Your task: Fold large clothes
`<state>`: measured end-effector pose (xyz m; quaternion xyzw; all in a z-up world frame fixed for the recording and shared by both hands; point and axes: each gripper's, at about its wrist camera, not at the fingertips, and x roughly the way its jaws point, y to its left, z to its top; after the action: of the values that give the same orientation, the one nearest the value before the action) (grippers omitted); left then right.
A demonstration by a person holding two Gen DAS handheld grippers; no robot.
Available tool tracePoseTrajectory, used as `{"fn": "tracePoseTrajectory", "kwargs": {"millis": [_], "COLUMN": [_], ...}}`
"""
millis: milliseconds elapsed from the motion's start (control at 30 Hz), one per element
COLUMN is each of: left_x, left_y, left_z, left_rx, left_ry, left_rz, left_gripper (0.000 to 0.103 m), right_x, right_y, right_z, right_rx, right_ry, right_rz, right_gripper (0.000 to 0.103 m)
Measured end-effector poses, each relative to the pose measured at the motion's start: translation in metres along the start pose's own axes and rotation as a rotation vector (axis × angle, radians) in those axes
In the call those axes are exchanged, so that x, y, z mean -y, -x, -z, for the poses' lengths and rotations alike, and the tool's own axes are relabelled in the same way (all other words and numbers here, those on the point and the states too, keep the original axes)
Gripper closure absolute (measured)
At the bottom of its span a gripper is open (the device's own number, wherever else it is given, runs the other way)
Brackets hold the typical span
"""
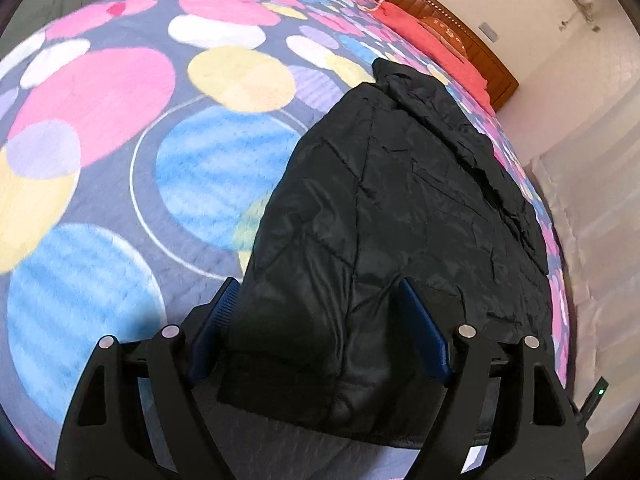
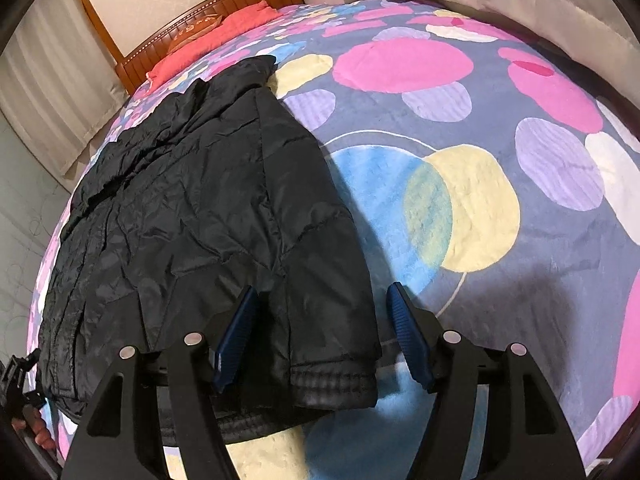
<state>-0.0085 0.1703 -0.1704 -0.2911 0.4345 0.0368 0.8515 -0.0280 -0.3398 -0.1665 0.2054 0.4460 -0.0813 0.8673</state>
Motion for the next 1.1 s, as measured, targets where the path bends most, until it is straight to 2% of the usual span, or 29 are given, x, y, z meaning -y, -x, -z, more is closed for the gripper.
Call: {"fn": "tracePoseTrajectory", "kwargs": {"millis": [33, 67, 200, 267, 433, 500, 633, 800, 933, 1100], "left_x": [0.001, 0.002, 0.002, -0.004, -0.005, -0.002, -0.002, -0.001, 0.005, 0.013], "left_y": [0.001, 0.001, 0.003, 0.005, 0.008, 0.010, 0.014, 0.032, 0.054, 0.068], "left_z": [0.002, 0.003, 0.008, 0.008, 0.010, 0.010, 0.011, 0.011, 0.007, -0.013], "left_rx": [0.002, 0.003, 0.016, 0.022, 0.035, 0.042, 0.057, 0.082, 0.112, 0.138], "left_ry": [-0.001, -0.004, 0.009, 0.036, 0.032, 0.021, 0.023, 0.023, 0.032, 0.065], "left_rz": [0.000, 0.000, -0.004, -0.001, 0.015, 0.019, 0.040, 0.080, 0.131, 0.201], "left_gripper": [0.024, 0.025, 0.045, 0.055, 0.077, 0.082, 0.089, 0.092, 0.092, 0.093], "right_x": [-0.001, -0.002, -0.007, -0.007, -0.010, -0.011, -0.010, -0.007, -0.004, -0.013], "right_y": [0.001, 0.001, 0.002, 0.004, 0.007, 0.008, 0.013, 0.024, 0.039, 0.052], "right_z": [0.001, 0.002, 0.006, 0.008, 0.008, 0.009, 0.009, 0.008, 0.004, -0.010], "right_rx": [0.001, -0.001, 0.003, 0.005, 0.017, 0.023, 0.030, 0.044, 0.049, 0.068], "right_ry": [0.000, 0.000, 0.001, -0.013, -0.024, -0.026, -0.045, -0.069, -0.122, -0.155], "right_rz": [0.000, -0.007, -0.020, -0.041, -0.073, -0.079, -0.110, -0.158, -0.254, -0.360], "right_gripper": [0.039, 0.049, 0.059, 0.070, 0.082, 0.084, 0.087, 0.089, 0.089, 0.089]}}
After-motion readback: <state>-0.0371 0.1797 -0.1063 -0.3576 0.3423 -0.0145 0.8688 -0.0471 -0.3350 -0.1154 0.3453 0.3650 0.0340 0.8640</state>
